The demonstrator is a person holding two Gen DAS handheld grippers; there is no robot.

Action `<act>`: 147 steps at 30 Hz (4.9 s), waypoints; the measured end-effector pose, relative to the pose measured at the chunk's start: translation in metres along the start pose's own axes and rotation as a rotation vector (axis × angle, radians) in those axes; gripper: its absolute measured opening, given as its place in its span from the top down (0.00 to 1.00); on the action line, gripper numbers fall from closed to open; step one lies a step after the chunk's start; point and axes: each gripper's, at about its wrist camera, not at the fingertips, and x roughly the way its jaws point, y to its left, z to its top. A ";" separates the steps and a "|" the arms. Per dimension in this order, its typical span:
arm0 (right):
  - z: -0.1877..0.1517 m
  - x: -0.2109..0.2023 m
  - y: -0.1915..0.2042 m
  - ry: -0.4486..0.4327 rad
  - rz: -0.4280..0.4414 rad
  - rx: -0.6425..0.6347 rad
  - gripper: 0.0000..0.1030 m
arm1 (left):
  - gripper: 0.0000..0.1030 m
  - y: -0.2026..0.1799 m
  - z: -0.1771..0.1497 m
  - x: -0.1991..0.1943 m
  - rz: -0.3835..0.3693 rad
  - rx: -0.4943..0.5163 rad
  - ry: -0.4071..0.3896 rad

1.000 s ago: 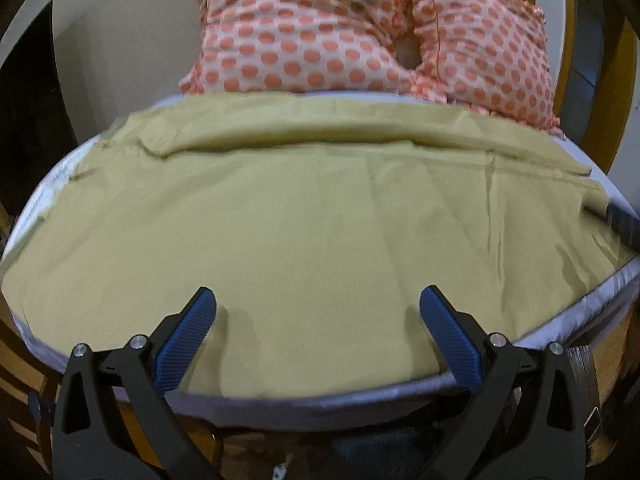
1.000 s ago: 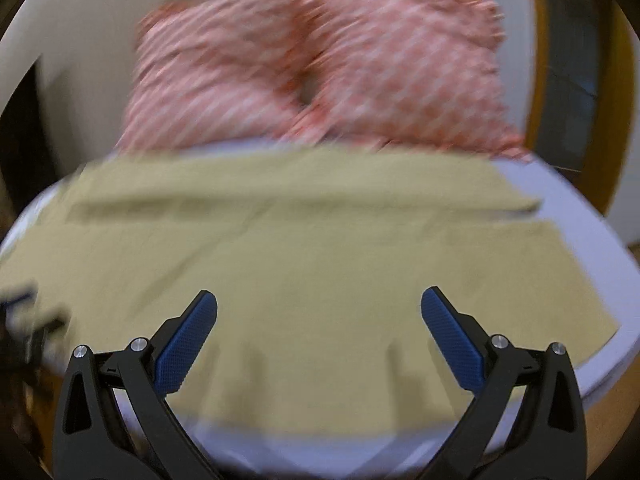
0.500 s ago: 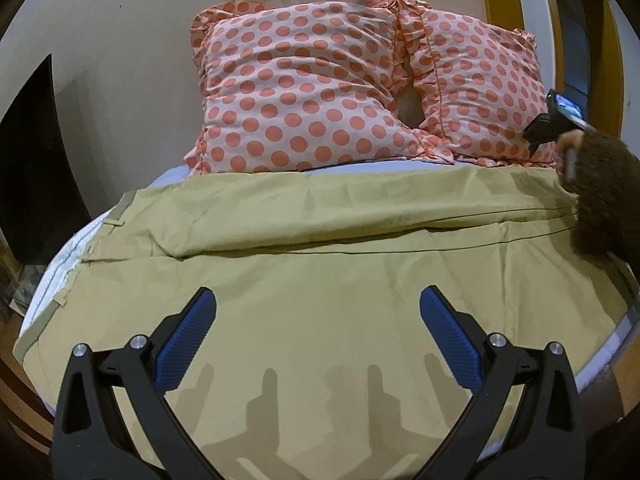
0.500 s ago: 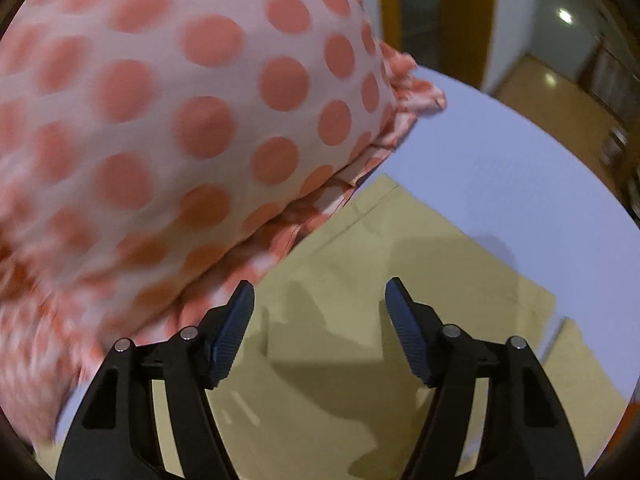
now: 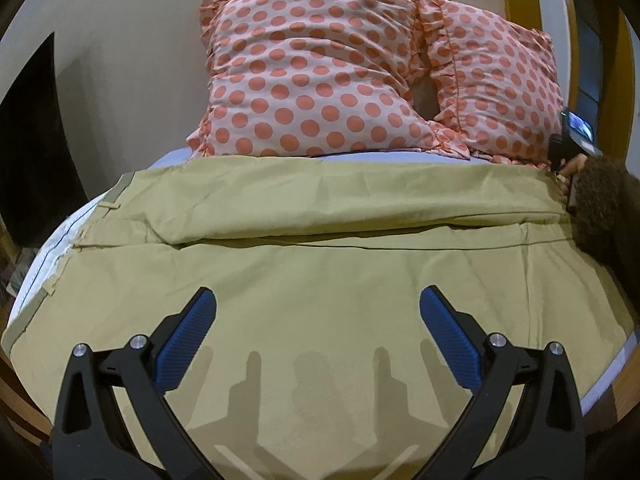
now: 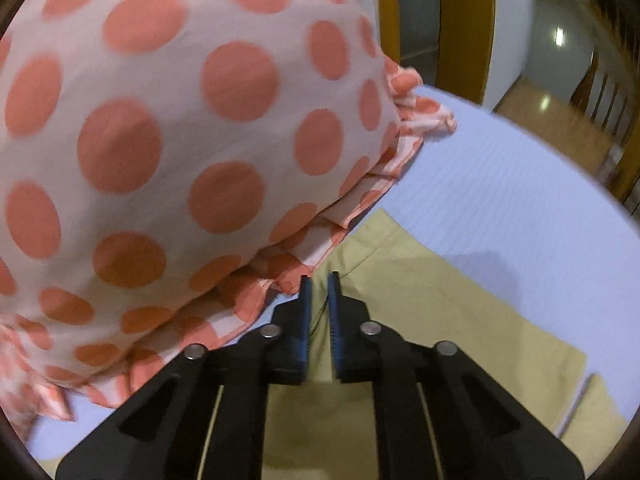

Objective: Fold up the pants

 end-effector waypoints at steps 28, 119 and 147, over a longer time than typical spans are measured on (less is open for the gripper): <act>-0.157 -0.183 -0.202 0.113 0.570 0.304 0.59 | 0.02 0.103 0.051 -0.006 -0.165 -0.269 -0.099; -0.355 -0.317 0.070 0.124 1.045 -0.952 0.41 | 0.17 0.153 -0.144 -0.096 -0.220 -0.520 -0.052; -0.318 -0.290 0.036 0.161 1.065 -0.677 0.21 | 0.36 0.271 -0.114 -0.059 -0.067 -0.978 -0.092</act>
